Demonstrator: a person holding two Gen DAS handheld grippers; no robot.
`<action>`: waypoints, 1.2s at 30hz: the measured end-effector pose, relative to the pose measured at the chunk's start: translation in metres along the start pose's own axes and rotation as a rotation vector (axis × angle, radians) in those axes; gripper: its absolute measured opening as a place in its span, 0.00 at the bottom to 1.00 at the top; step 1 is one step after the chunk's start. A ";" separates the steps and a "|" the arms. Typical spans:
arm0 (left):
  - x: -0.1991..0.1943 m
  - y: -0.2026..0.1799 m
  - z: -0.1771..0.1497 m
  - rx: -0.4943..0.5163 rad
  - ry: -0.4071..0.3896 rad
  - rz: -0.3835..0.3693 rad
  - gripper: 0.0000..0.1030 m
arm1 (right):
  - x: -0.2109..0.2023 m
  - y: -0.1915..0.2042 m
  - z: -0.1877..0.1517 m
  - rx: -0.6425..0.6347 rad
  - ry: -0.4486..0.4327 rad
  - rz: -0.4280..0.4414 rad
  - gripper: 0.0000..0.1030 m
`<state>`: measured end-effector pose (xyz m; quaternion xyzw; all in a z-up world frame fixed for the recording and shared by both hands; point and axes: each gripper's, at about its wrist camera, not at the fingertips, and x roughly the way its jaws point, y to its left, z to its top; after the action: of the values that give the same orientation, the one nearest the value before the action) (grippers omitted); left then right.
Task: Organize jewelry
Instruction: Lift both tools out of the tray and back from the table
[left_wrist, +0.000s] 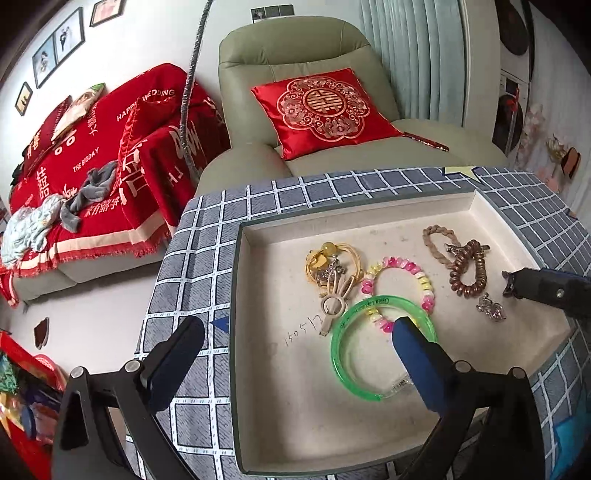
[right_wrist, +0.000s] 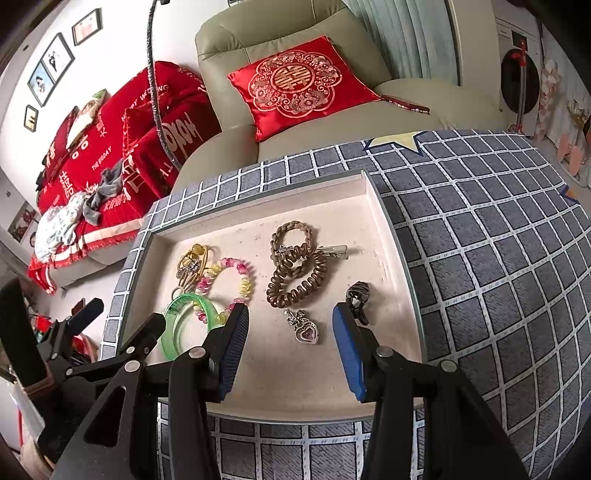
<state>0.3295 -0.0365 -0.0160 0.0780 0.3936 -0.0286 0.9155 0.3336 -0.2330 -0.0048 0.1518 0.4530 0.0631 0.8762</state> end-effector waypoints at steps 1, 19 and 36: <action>0.001 0.000 -0.001 -0.003 0.001 0.000 1.00 | 0.000 0.000 0.000 0.000 0.003 0.002 0.50; -0.037 0.004 -0.025 -0.011 -0.018 0.003 1.00 | -0.027 0.010 -0.030 -0.069 -0.122 -0.034 1.00; -0.079 -0.002 -0.069 -0.062 -0.024 -0.025 1.00 | -0.051 0.013 -0.081 -0.135 -0.154 -0.111 1.00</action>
<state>0.2255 -0.0273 -0.0063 0.0445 0.3841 -0.0289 0.9218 0.2382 -0.2161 -0.0047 0.0717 0.3869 0.0329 0.9187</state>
